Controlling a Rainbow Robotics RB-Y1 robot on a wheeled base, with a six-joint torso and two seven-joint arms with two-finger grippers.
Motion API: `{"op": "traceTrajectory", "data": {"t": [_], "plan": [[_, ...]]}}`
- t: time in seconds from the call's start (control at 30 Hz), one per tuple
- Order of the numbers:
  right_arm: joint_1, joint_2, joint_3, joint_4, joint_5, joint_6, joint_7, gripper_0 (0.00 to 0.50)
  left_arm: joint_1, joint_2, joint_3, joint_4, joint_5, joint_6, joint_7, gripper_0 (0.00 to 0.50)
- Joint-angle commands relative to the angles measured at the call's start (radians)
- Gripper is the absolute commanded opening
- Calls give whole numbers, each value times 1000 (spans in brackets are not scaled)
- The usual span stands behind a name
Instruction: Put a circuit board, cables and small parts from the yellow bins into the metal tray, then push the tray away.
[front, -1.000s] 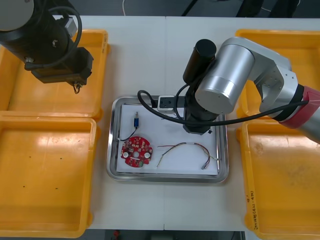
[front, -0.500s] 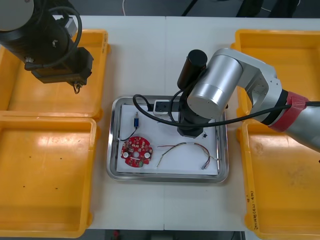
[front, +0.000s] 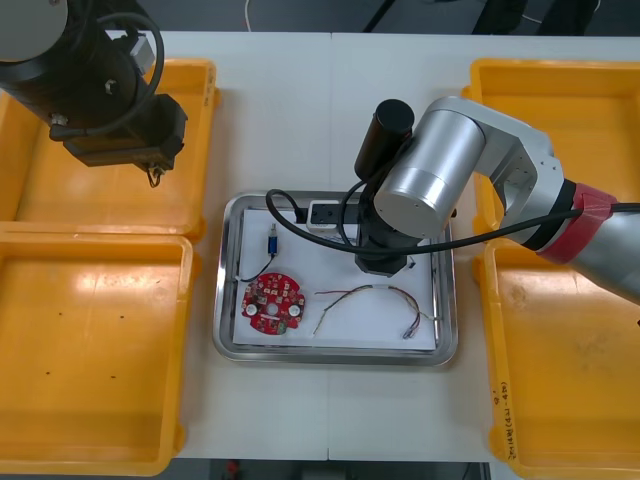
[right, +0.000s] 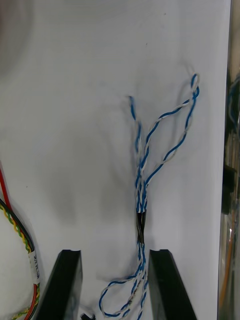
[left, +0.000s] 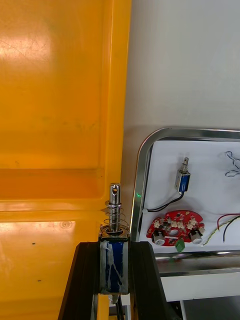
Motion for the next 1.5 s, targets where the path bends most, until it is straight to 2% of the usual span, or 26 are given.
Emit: {"op": "traceTrajectory", "data": {"t": [0.03, 0.27, 0.37, 0.63, 0.9, 1.3, 1.5], "plan": [[-4, -5, 5, -34, 0, 6, 33, 500, 7, 15, 21, -28, 7, -12, -56, 0], [-4, -33, -10, -80, -21, 14, 27, 500, 7, 15, 21, -28, 8, -12, -56, 0], [-1, -36, -47, -94, -52, 52, 19, 500, 6, 15, 21, -28, 7, -12, -56, 0], [-4, -34, -208, -177, -121, 264, -4, 500, 6, 15, 21, -30, 7, -12, -56, 0], [-1, -33, -377, -246, -152, 498, -27, 500, 6, 15, 21, -28, 10, -13, -56, 0], [-1, -36, -610, -293, -182, 498, -69, 500, 6, 10, 21, -28, 16, -13, -56, 0], [39, -69, -711, -307, -185, 498, -93, 500, 6, 1, 21, -31, 16, -15, -47, 0]]}}
